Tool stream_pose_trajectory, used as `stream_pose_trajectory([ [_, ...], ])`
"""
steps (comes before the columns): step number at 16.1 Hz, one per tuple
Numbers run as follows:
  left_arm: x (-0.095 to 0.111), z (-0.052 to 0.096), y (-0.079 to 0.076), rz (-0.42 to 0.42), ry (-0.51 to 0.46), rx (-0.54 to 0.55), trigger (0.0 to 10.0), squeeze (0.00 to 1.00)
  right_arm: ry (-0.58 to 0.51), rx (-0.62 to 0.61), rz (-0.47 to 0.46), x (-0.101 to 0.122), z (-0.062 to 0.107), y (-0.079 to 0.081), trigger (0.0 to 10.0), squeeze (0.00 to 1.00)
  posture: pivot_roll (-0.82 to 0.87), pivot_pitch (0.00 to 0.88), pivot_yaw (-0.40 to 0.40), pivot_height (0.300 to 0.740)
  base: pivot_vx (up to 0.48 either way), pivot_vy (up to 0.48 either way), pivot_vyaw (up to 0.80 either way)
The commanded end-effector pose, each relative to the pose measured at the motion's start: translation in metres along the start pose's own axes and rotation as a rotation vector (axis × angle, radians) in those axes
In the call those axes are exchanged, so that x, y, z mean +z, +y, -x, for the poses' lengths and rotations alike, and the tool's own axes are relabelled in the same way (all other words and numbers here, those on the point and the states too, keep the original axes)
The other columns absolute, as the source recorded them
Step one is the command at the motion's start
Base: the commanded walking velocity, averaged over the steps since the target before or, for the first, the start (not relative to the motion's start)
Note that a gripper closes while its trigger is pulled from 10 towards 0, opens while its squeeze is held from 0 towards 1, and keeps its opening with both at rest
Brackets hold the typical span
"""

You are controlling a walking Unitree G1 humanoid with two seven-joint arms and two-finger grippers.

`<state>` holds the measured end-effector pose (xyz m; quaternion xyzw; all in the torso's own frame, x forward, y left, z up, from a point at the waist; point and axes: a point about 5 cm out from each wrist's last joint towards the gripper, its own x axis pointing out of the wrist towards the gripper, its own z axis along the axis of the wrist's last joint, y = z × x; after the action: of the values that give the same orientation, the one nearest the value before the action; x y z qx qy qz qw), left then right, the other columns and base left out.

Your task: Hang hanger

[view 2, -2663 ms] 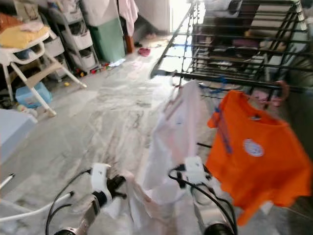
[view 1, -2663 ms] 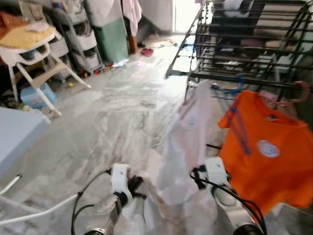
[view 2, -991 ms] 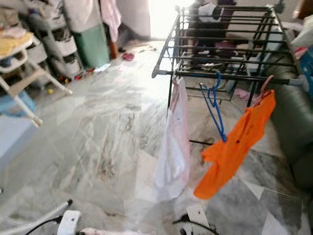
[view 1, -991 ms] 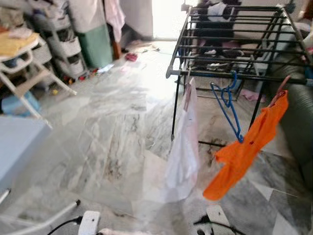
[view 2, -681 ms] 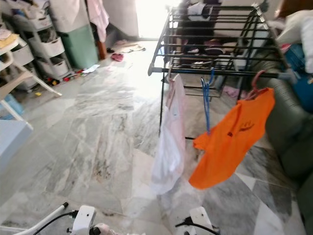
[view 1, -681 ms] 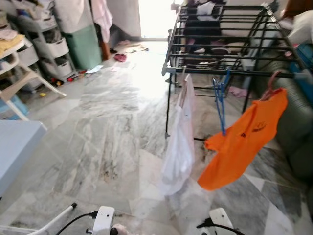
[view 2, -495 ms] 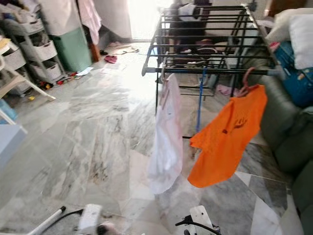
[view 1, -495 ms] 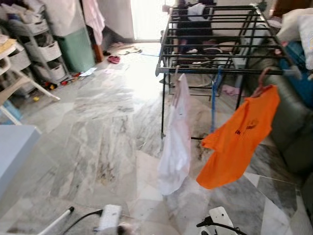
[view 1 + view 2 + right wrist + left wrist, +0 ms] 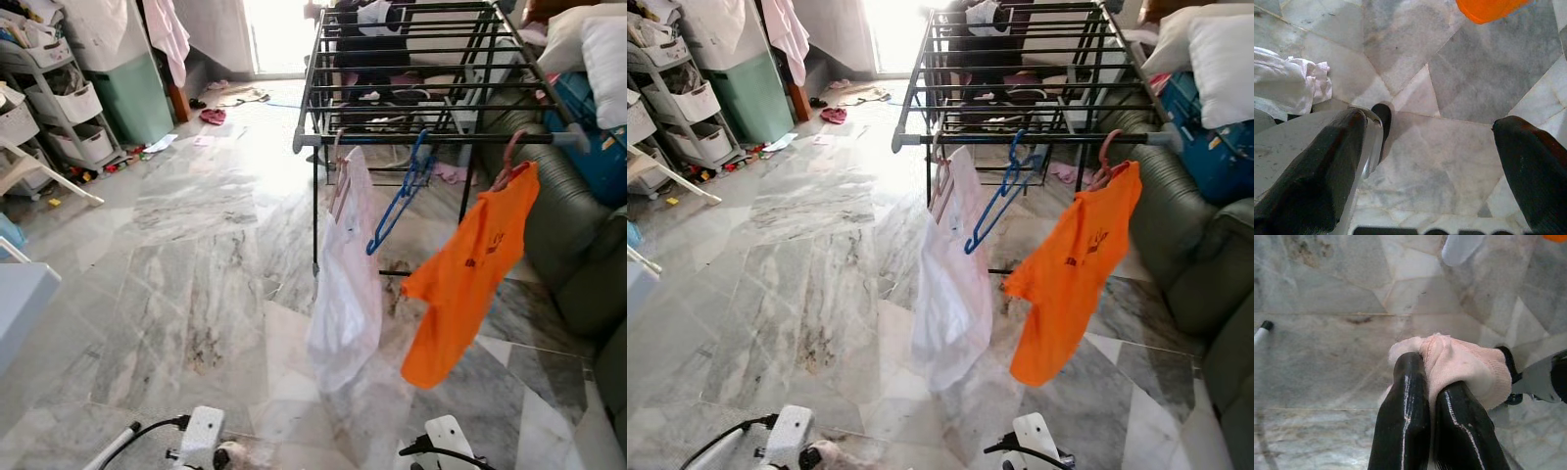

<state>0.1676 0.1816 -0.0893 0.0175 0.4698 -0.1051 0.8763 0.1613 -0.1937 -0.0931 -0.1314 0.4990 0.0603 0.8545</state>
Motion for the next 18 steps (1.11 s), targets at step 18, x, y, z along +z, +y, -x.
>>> stream_pose_trajectory([
  [18,0.068,0.005,0.032,0.169,-0.35,0.149,10.0,0.0,-0.7,-0.13,-0.113,0.139,0.03,-0.021,10.0,0.0,-0.25,0.0,0.074,0.74,0.183,0.0,0.0],
])
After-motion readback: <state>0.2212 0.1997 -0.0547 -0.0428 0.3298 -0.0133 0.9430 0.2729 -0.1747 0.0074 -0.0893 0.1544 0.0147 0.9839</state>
